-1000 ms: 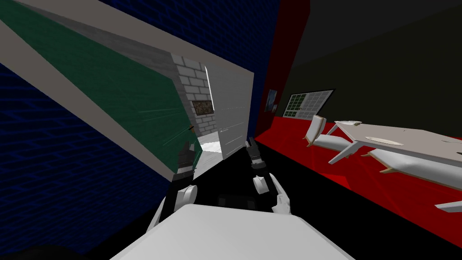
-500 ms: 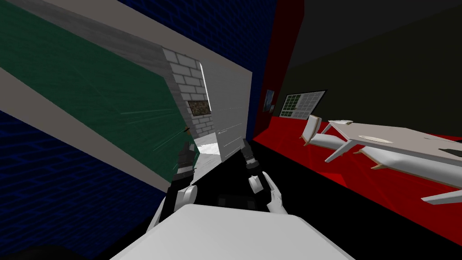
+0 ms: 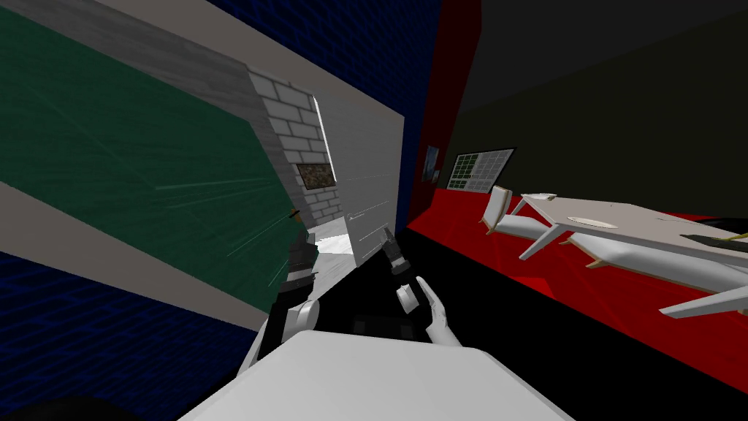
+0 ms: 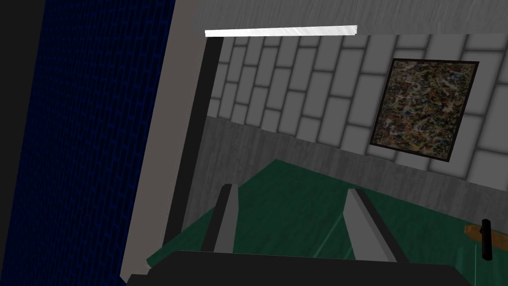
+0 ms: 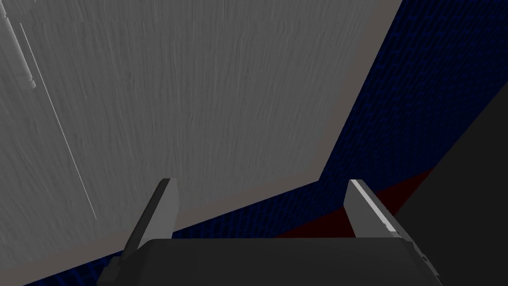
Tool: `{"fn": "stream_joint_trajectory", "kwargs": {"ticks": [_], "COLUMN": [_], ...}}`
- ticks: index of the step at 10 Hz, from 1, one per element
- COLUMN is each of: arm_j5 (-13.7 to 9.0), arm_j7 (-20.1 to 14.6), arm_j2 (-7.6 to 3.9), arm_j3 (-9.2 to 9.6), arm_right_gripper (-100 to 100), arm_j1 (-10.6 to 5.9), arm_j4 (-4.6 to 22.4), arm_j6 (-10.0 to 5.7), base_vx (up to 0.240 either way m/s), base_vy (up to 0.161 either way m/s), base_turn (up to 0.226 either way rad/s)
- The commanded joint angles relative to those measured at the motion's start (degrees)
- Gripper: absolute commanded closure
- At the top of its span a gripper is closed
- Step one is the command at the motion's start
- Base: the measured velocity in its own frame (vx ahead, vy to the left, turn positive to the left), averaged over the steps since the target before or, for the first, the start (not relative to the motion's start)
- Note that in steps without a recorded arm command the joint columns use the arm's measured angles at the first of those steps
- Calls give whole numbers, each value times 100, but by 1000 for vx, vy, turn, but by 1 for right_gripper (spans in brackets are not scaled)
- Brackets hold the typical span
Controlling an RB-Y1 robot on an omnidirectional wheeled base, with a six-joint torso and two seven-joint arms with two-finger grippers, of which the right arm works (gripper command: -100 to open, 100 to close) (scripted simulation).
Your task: Push the door open
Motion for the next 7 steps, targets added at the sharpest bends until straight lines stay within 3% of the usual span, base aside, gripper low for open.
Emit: {"fn": "stream_joint_trajectory", "kwargs": {"ticks": [1,2,3,7], "arm_j5": [-18,-37,-37,-73], "arm_j7": [-56,-114,-114,-227], "arm_j2": [-22,-37,-37,-63], "arm_j3": [144,306,306,626], "arm_right_gripper": [-100,-100,-100,-100], "arm_j1": [-111,-237,-237,-485], "arm_j4": [162,349,349,718], "arm_j6": [43,84,84,166], "base_vx": [111,124,104,92], "base_vy": [37,44,28,27], "base_turn": [-53,-128,-52,-56]}}
